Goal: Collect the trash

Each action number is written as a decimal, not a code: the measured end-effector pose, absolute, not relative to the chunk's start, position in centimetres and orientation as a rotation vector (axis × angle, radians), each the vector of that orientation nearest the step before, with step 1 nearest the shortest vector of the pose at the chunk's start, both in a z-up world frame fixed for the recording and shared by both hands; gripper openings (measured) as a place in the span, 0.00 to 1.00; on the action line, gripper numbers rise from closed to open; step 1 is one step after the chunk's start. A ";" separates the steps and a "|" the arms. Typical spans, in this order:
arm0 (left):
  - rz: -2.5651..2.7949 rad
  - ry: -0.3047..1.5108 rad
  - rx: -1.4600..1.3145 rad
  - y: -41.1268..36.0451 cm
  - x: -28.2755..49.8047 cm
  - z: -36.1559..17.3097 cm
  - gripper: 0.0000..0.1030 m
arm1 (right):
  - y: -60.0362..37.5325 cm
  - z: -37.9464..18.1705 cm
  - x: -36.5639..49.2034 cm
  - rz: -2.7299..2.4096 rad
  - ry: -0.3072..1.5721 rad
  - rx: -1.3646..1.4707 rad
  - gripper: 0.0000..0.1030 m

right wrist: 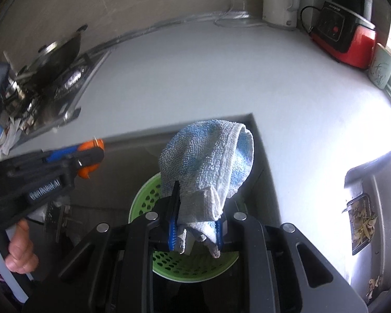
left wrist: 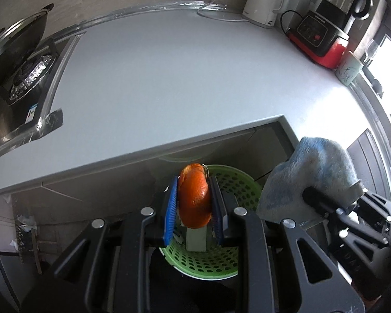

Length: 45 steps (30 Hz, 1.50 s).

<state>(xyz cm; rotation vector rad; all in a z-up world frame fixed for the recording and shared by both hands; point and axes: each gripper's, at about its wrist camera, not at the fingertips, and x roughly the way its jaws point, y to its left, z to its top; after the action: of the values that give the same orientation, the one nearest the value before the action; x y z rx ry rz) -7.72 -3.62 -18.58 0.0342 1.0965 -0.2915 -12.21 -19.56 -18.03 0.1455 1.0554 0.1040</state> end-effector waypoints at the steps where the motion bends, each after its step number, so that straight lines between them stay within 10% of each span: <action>1: -0.289 1.098 0.034 -3.5 -7.7 -18.7 0.23 | -19.3 -18.5 -12.2 0.107 1.069 0.131 0.33; 4: -0.284 1.104 0.040 -3.4 -7.8 -18.9 0.23 | -19.0 -19.1 -12.3 0.108 1.078 0.114 0.57; 19: -0.424 1.218 0.104 -7.2 -8.4 -23.0 0.23 | -23.2 -16.1 -13.6 -0.019 0.994 0.118 0.75; 24: -0.446 1.261 0.137 -9.0 -8.9 -24.1 0.63 | -25.0 -15.6 -14.2 -0.062 0.979 0.144 0.75; 45: -0.276 1.113 0.188 -8.4 -7.5 -19.3 0.87 | -27.1 -15.4 -14.0 -0.121 0.956 0.165 0.93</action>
<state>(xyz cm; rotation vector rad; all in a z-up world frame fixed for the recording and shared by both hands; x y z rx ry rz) -7.47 -8.39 -19.30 0.1882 1.1127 -0.2756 -14.04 -27.13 -15.42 0.1650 0.9556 -0.1208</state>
